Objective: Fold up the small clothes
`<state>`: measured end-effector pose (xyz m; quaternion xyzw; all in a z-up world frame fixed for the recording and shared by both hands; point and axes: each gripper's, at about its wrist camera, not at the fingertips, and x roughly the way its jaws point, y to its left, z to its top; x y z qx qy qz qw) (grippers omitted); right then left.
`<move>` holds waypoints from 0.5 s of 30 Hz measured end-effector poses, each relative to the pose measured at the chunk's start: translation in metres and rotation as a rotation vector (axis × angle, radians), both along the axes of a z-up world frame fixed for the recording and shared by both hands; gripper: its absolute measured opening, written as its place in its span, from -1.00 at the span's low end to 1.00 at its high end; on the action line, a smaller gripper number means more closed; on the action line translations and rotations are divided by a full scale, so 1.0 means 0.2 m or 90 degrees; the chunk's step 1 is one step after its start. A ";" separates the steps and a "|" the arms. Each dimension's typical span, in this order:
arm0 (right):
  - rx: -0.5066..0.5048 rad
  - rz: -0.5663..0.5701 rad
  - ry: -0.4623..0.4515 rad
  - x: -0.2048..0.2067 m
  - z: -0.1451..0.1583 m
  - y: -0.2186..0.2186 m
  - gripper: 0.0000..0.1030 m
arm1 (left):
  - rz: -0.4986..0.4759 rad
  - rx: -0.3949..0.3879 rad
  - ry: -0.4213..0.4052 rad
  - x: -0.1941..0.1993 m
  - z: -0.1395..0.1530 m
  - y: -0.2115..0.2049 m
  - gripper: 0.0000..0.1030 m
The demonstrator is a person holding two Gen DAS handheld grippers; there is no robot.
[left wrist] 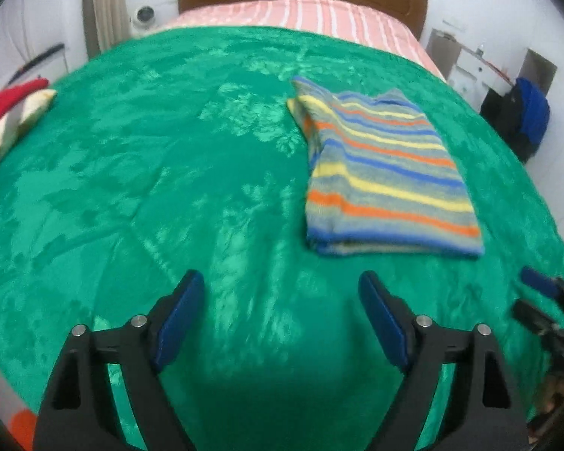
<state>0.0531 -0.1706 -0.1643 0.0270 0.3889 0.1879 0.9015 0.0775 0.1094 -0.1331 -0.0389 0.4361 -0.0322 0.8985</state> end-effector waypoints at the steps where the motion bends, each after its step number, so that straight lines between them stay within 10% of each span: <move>1: -0.004 -0.014 -0.013 -0.06 0.00 -0.03 0.47 | 0.000 0.003 0.000 -0.02 -0.01 -0.01 0.68; 15: -0.070 -0.070 -0.016 -0.10 -0.22 -0.06 0.76 | -0.026 0.057 -0.041 -0.13 -0.19 -0.07 0.99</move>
